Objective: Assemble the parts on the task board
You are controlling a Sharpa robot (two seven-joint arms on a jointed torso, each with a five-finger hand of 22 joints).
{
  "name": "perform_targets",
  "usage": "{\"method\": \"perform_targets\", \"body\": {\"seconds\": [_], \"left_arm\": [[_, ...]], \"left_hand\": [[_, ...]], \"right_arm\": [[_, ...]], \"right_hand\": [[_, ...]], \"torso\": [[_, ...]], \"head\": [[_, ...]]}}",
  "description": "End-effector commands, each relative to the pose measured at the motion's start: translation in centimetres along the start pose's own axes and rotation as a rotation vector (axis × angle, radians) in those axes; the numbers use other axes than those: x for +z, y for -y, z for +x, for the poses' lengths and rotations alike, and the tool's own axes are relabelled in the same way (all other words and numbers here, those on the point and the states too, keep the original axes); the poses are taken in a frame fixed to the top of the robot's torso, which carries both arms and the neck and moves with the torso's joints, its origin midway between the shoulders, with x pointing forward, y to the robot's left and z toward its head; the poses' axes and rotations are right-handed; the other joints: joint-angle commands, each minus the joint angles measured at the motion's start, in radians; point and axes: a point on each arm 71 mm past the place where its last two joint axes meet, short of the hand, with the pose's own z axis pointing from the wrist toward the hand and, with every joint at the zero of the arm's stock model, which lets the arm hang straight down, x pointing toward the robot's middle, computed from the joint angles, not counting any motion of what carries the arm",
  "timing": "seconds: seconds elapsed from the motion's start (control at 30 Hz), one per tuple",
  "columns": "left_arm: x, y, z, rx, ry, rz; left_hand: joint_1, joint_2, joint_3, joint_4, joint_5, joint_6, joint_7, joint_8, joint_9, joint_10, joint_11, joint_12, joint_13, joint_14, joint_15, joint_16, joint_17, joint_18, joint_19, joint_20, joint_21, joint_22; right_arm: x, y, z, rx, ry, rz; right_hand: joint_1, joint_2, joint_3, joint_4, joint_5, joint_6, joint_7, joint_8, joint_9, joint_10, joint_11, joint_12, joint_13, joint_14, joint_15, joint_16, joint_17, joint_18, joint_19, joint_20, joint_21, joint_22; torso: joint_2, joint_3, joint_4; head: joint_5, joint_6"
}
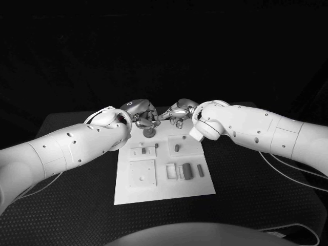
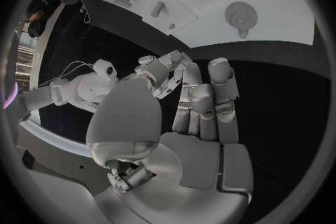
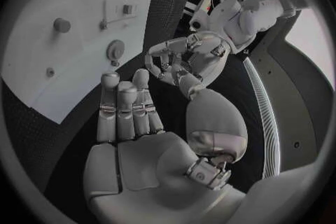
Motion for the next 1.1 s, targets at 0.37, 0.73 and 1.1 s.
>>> {"method": "perform_targets", "body": {"seconds": [0.37,0.73,1.1], "left_arm": [[0.24,0.91,0.08,-0.011,0.005,0.018],[0.29,1.05,0.13,-0.012,0.003,0.019],[0.29,1.03,0.13,-0.012,0.001,0.018]], "left_hand": [[-0.001,0.013,0.003,0.001,-0.001,-0.003,0.008,-0.003,0.001,0.007,0.002,-0.008,0.002,0.007,0.002,-0.001,0.001,0.021,0.0,-0.007,0.006,0.018],[-0.002,0.014,0.003,0.001,-0.001,-0.003,0.008,-0.003,0.001,0.008,0.002,-0.008,0.003,0.008,0.002,-0.002,0.001,0.021,0.0,-0.007,0.005,0.018],[-0.002,0.015,0.004,0.002,-0.001,-0.004,0.008,-0.004,0.001,0.008,0.002,-0.008,0.003,0.008,0.002,-0.002,0.001,0.021,0.001,-0.007,0.005,0.018]], "right_arm": [[0.28,0.0,0.68,-0.016,-0.02,0.003],[0.39,0.19,0.71,-0.017,-0.021,0.012],[0.41,0.44,0.77,-0.022,-0.032,0.025]], "right_hand": [[-0.002,0.014,-0.002,-0.011,0.0,-0.001,0.006,0.005,0.001,-0.003,-0.001,0.007,-0.002,-0.001,-0.003,0.004,0.001,0.03,0.001,-0.008,-0.002,0.014],[-0.003,0.02,-0.003,-0.012,0.001,0.002,0.006,0.006,0.001,-0.002,-0.002,0.008,-0.002,0.0,-0.004,0.005,0.001,0.03,0.002,-0.008,-0.001,0.013],[0.002,0.05,-0.002,-0.024,0.002,0.007,0.004,0.009,0.002,0.0,-0.004,0.009,-0.004,0.001,-0.006,0.005,0.0,0.03,0.003,-0.008,-0.001,0.014]], "torso": [[0.001,0.0002,-0.0001],[0.0,0.0008,-0.0008],[0.001,0.0008,-0.0012]], "head": [[0.003,0.0],[0.004,-0.002],[0.005,-0.003]]}}
